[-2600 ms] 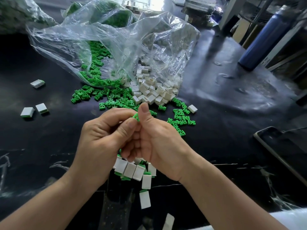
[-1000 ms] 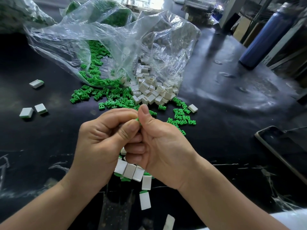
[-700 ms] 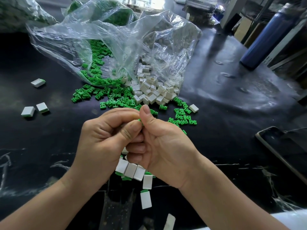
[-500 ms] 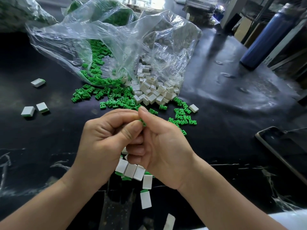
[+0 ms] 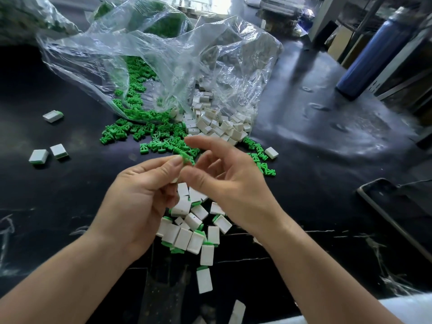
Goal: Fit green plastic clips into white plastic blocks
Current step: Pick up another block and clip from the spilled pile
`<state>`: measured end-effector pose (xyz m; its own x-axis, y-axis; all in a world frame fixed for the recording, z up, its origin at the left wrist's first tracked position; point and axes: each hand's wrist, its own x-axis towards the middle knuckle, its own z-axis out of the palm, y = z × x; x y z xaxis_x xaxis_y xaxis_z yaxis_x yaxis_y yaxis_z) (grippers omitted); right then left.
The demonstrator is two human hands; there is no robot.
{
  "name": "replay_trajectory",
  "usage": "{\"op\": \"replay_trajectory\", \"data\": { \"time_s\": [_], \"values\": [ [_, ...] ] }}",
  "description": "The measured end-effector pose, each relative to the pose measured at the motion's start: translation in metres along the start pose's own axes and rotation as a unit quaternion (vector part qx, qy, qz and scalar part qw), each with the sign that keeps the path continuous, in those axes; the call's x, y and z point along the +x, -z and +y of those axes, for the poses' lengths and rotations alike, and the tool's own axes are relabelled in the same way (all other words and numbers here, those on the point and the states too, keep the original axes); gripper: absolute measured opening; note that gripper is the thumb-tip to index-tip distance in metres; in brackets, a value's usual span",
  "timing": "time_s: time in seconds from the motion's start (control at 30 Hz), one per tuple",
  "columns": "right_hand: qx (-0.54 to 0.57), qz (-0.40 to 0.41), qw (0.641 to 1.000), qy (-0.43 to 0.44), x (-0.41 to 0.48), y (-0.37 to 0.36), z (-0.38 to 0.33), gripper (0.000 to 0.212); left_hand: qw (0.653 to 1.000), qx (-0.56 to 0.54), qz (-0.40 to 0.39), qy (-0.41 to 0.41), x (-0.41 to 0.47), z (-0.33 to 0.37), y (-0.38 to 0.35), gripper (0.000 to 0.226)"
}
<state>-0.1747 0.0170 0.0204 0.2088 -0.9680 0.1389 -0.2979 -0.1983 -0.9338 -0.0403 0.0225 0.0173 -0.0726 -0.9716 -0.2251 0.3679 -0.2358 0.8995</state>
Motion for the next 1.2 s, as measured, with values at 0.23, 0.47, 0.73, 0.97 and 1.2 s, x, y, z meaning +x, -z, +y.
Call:
{"op": "replay_trajectory", "data": {
  "time_s": [0.23,0.47,0.73,0.97,1.2],
  "values": [
    [-0.182,0.025,0.98,0.077,-0.006,-0.018,0.002,0.069,1.0,-0.001,-0.021,0.013,-0.006,0.001,-0.003,0.014],
    [-0.241,0.012,0.965,0.101,-0.008,-0.019,-0.004,0.06,0.997,0.056,-0.033,0.028,-0.005,0.001,0.001,0.017],
    [-0.266,-0.035,0.956,0.123,-0.006,-0.017,-0.007,0.052,0.988,0.107,-0.111,0.026,-0.002,0.007,0.008,0.024],
    [-0.303,-0.04,0.945,0.115,-0.008,-0.016,-0.01,0.054,0.977,0.183,-0.11,-0.026,-0.003,0.007,0.008,0.037],
    [-0.346,-0.054,0.931,0.106,-0.008,-0.015,-0.011,0.048,0.979,0.176,-0.083,-0.054,-0.006,0.004,0.002,0.034]
  ]
}}
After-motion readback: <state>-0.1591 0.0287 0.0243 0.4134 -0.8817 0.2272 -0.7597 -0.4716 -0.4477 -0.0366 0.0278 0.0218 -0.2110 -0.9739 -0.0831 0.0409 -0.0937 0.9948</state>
